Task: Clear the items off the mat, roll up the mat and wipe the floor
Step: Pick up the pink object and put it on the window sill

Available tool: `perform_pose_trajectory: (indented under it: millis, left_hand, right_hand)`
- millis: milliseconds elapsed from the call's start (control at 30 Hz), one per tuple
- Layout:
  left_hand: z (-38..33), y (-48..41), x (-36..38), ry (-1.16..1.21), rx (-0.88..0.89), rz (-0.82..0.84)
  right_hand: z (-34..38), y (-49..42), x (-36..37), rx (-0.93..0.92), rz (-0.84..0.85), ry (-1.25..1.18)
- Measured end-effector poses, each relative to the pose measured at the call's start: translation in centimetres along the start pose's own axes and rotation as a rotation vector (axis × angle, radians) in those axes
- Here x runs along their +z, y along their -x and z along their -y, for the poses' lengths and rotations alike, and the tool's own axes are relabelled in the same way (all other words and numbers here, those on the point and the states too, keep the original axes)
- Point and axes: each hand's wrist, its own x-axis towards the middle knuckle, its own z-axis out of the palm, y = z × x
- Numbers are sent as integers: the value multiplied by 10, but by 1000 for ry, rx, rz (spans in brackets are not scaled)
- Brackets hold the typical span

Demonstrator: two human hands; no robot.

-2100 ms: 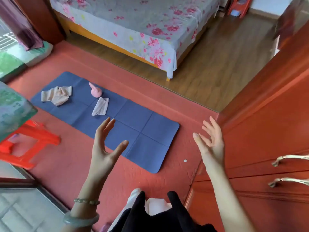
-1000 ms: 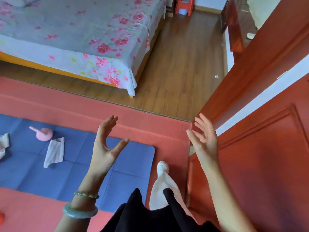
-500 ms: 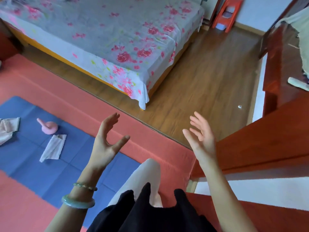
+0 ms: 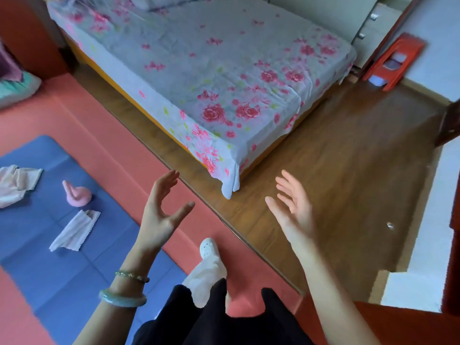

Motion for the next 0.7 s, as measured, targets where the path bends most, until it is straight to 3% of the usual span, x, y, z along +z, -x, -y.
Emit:
perform_pose_trajectory:
  millis: [333, 700]
  left_hand:
    - [17, -161, -42, -32, -94, -239]
    - [37, -240, -91, -89, -209, -506]
  right_hand:
    - [25, -211, 91, -39, 256, 22]
    - [38, -355, 197, -74, 553, 39]
